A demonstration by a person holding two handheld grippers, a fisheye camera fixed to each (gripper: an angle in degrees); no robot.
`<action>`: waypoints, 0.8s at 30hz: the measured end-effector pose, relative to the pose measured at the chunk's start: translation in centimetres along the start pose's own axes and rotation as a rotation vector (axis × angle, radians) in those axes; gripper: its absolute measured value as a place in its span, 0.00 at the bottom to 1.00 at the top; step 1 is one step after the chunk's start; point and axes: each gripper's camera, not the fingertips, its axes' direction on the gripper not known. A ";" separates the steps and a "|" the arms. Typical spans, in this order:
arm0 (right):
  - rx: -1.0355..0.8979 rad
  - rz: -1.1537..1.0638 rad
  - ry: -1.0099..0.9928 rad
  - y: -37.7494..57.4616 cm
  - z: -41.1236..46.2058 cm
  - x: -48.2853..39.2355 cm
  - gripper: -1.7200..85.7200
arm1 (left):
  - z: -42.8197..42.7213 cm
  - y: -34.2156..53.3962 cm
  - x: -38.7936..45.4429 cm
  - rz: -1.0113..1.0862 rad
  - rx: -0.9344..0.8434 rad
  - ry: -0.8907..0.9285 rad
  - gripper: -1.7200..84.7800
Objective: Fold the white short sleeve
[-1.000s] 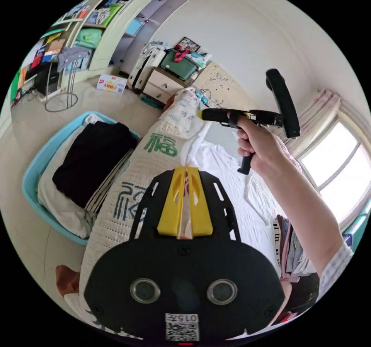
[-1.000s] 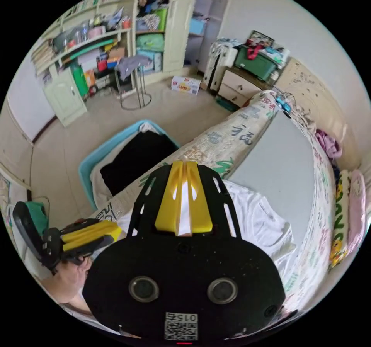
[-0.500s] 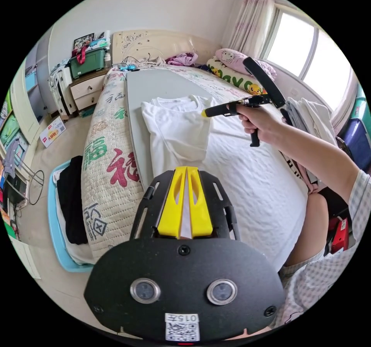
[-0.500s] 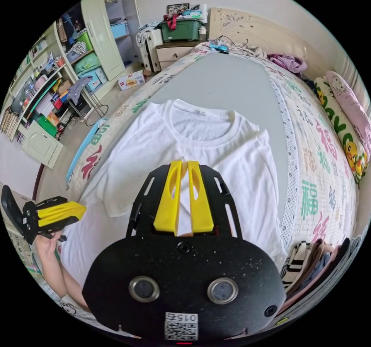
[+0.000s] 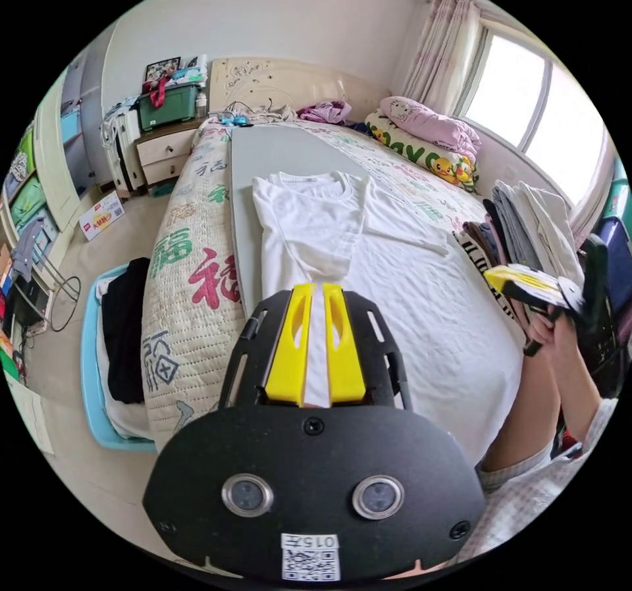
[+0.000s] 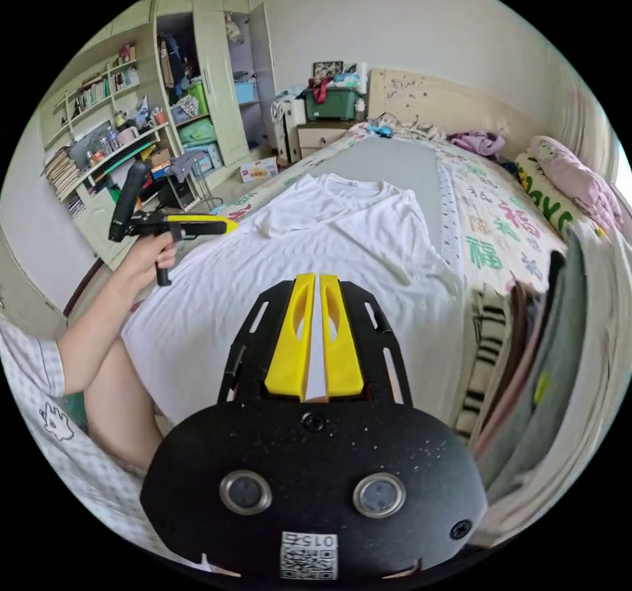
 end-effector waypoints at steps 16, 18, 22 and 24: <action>0.177 0.109 -0.063 11.6 -14.7 2.3 0.01 | -9.7 7.3 7.0 0.014 0.141 -0.209 0.03; 0.194 0.094 -0.083 11.6 -15.8 2.3 0.01 | -11.4 7.3 8.0 -0.005 0.149 -0.210 0.03; 0.217 0.073 -0.100 11.7 -17.5 2.4 0.01 | -14.0 7.0 9.6 -0.022 0.182 -0.152 0.04; 0.240 0.067 -0.128 11.7 -18.8 2.6 0.01 | -15.7 6.6 11.1 -0.008 0.199 -0.136 0.04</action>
